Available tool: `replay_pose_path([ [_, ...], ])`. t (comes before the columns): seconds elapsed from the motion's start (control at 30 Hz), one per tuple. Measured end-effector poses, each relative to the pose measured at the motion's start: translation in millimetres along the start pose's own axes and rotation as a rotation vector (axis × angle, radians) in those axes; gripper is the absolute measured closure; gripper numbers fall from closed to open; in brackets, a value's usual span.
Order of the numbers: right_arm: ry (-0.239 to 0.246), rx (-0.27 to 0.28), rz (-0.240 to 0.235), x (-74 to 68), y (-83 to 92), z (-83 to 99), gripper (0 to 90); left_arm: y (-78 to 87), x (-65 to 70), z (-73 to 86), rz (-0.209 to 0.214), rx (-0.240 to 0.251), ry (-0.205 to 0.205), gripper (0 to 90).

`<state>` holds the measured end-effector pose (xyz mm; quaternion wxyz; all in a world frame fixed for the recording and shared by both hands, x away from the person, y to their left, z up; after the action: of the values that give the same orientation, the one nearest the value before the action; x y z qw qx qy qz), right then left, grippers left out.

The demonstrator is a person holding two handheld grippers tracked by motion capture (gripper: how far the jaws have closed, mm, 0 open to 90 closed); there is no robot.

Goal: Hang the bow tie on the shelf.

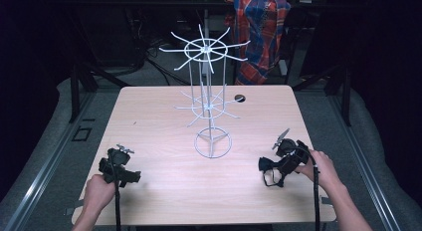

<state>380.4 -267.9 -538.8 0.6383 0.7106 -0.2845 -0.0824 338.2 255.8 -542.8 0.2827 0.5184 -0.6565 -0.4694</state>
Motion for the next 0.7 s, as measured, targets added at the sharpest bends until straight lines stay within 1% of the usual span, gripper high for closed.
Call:
replay_pose_path([
  [0.07,0.008,-0.007,-0.004,-0.6,-1.1,-1.7,23.9,0.6,-1.0,1.5,0.000,-0.003,0.005,16.8],
  [0.1,0.031,-0.014,0.001,-1.2,-4.6,-5.5,27.0,1.6,-3.0,4.7,-0.006,-0.002,0.015,16.8],
  [0.13,0.040,-0.017,-0.006,-1.3,-6.0,-7.0,27.8,1.6,-3.0,4.7,-0.006,-0.002,0.015,16.8],
  [0.2,0.044,-0.017,-0.015,-1.8,-7.6,-8.8,29.2,3.0,-5.5,8.2,-0.010,-0.004,0.025,16.8],
  [0.23,0.060,-0.041,-0.018,-2.7,-10.0,-12.9,32.9,4.1,-7.4,11.1,-0.014,-0.005,0.031,16.8],
  [0.3,0.074,-0.065,-0.018,-3.2,-12.0,-15.4,36.0,5.4,-9.4,14.4,-0.019,-0.003,0.043,16.8],
  [0.33,0.087,-0.090,-0.014,-2.3,-13.1,-16.2,37.4,6.1,-10.5,16.1,-0.020,-0.004,0.047,16.8],
  [0.37,0.087,-0.099,-0.016,-1.3,-14.9,-16.4,39.5,6.8,-11.6,17.6,-0.022,-0.004,0.051,16.8],
  [0.4,0.081,-0.091,-0.023,-1.1,-16.9,-16.5,41.5,6.8,-11.6,17.6,-0.022,-0.004,0.051,16.8],
  [0.47,0.078,-0.113,-0.032,0.3,-19.1,-16.6,46.4,8.1,-14.3,21.4,-0.025,-0.004,0.063,16.8],
  [0.5,0.094,-0.127,-0.019,1.6,-19.3,-17.0,48.8,8.7,-15.1,22.3,-0.027,-0.005,0.064,16.8],
  [0.53,0.084,-0.120,-0.042,1.3,-21.0,-16.8,50.3,8.7,-15.1,22.3,-0.027,-0.005,0.064,16.8],
  [0.57,0.084,-0.120,-0.042,1.3,-21.0,-16.8,50.3,8.9,-15.5,23.1,-0.027,-0.004,0.067,16.8],
  [0.6,0.099,-0.141,-0.041,2.1,-21.3,-17.8,54.7,9.1,-15.8,23.7,-0.028,-0.007,0.070,16.8],
  [0.67,0.093,-0.135,-0.044,1.2,-22.7,-17.9,57.5,9.2,-16.2,24.5,-0.028,-0.003,0.070,16.8],
  [0.7,0.093,-0.135,-0.044,1.2,-22.7,-17.9,57.5,9.2,-16.2,24.5,-0.028,-0.003,0.070,16.8],
])
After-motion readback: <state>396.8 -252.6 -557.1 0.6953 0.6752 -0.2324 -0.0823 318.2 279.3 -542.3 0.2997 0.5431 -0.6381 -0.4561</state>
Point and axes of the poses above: each handheld gripper's, and its own axes: y roughly backward along the jaws, z roughly out of its underside, x roughly to its right, the point moved 2 cm from there along -y, roughly forward along the jaws, and after that the axes turned 6 degrees about y, right-handed, at the moved point
